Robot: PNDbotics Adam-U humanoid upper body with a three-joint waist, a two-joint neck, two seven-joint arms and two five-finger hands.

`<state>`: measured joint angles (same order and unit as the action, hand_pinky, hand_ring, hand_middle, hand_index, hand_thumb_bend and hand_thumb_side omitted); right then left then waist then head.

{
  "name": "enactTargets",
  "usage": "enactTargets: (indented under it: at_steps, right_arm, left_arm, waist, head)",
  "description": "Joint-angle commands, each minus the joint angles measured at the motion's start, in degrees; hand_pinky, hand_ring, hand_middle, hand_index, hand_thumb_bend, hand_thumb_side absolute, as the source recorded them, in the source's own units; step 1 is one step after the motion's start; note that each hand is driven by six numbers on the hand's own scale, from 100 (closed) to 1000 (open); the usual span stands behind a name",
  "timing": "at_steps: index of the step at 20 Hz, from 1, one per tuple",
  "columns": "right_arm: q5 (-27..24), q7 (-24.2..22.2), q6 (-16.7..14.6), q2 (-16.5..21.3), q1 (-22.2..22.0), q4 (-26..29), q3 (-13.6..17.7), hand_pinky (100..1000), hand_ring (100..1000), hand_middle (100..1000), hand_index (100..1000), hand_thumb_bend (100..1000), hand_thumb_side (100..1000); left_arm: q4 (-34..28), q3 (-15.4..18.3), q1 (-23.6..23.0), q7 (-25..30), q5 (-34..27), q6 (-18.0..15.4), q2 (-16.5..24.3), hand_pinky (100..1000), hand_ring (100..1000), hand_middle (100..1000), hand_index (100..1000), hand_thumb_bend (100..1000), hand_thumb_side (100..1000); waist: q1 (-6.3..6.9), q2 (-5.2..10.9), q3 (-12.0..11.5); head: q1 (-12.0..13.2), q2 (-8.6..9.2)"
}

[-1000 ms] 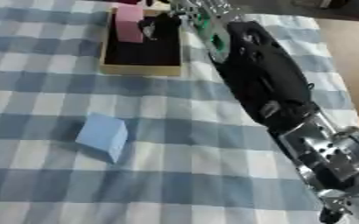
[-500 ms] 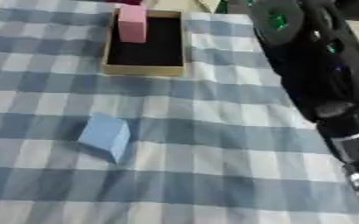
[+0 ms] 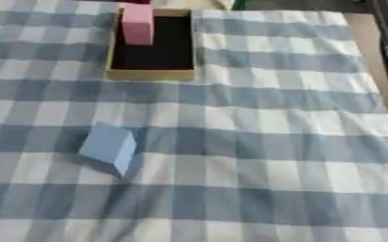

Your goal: Pick up objects on the table and place them in the box.

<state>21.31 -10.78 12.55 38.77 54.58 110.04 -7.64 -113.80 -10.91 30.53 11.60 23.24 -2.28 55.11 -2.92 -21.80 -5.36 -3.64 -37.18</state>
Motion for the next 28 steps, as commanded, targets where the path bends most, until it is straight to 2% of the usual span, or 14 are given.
enactTargets:
  at_steps: [1,2,8,13,20,28]
  right_arm:
    - [-1.81,3.90,1.44,2.73,-0.97,4.13,2.73,817,799,560,772,158,702]
    - [-2.05,4.89,1.35,3.01,-1.65,4.34,3.18,817,798,559,771,160,699]
    - [-2.94,8.31,0.39,3.78,-4.26,4.55,4.42,815,793,554,768,162,702]
    - [-3.35,9.05,0.15,3.89,-5.53,4.55,4.56,814,791,550,766,163,706]
    - [-3.55,9.90,-0.02,3.84,-6.91,4.55,5.11,813,786,544,762,163,708]
    - [-3.83,11.74,-0.33,3.47,-7.92,4.55,6.03,812,783,540,759,166,705]
  left_arm:
    - [-0.79,-2.96,2.84,7.05,1.42,0.19,2.51,759,759,750,903,430,853]
    - [-0.79,-4.01,3.76,8.99,1.99,0.18,2.37,768,769,757,904,488,839]
    - [-0.79,-9.05,7.01,17.53,4.99,0.80,1.09,795,800,759,905,643,752]
    - [-0.79,-11.79,9.06,22.57,5.32,3.17,-0.41,799,808,770,914,595,705]
    - [-0.79,-12.68,10.47,22.90,4.93,5.94,-2.60,800,808,783,925,470,664]
    - [-0.79,-14.36,14.60,27.94,4.25,7.62,-6.14,807,818,799,933,453,657]
  waist:
    - [0.37,1.01,0.31]
    - [0.41,1.00,0.49]
    - [0.73,1.08,0.95]
    - [0.88,1.16,1.04]
    - [0.83,1.19,0.97]
    - [0.70,1.50,0.89]
  head:
    - [0.53,0.51]
    - [0.66,0.53]
    - [1.07,0.75]
    - [1.43,0.88]
    - [1.65,0.83]
    - [1.55,0.75]
